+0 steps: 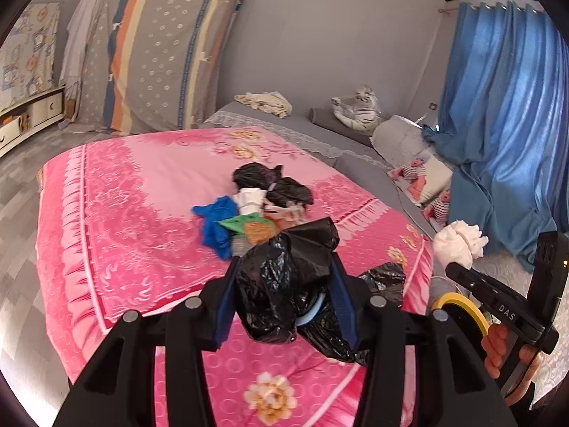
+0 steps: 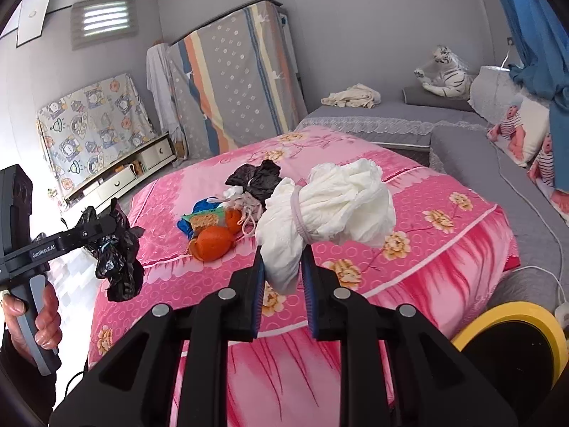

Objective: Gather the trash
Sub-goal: 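Carry the black bag and white tissue to the yellow bin and release both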

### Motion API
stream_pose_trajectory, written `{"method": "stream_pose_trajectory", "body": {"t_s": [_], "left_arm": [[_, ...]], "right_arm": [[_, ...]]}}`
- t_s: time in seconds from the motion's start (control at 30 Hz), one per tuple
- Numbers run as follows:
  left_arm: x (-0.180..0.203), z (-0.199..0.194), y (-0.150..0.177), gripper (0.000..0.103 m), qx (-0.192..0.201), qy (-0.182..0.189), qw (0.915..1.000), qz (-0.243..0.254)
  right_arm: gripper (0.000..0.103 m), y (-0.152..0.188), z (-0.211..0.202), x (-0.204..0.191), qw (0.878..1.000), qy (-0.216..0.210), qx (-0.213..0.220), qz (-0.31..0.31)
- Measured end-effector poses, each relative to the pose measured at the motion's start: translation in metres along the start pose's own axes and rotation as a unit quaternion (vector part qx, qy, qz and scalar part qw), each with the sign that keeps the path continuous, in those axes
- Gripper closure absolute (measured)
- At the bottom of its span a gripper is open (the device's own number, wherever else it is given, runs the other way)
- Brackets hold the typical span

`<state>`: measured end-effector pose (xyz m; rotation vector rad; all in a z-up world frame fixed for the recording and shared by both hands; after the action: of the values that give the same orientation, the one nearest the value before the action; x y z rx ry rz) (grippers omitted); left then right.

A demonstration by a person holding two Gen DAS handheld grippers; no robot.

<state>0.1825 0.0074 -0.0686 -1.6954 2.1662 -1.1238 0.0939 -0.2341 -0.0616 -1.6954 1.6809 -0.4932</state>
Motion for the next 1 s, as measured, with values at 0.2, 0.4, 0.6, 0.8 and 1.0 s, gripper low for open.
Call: {"method": "stream_pose_trajectory", "body": {"t_s": [0.2,0.4,0.6,0.8,1.0], "left_arm": [[0.027,0.007,-0.003,0.058,-0.007,0.014,0.9996,0.025],[0.053,0.017,-0.006,0.058,-0.013,0.031,0.9982,0.049],[0.085,0.027,-0.009,0.058,-0.018,0.042,0.9955,0.083],[0.121,0.034,-0.011,0.058,-0.022,0.060,0.9908,0.119],[0.156,0.044,-0.013,0.058,-0.027,0.081,0.9858,0.145]], "right_arm": [[0.085,0.004,-0.015,0.014,1.000,0.010,0.013,0.014],[0.085,0.007,-0.033,0.035,0.999,0.026,0.028,0.037],[0.085,0.014,-0.048,0.056,0.997,0.044,0.038,0.059],[0.085,0.023,-0.062,0.079,0.993,0.063,0.047,0.086],[0.085,0.033,-0.078,0.102,0.988,0.080,0.060,0.115]]}}
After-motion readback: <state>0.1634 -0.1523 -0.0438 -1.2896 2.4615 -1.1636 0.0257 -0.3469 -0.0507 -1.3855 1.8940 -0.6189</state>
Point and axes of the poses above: each gripper's, at about its wrist camera, not at the fingertips, and z roughly the way its jaws point, x to its right, y to its underside, the point moved 2 cm from there along z, roughly the way its jaws point, and after that the axes turned 14 degrees about -x, right-handed, at the moved point
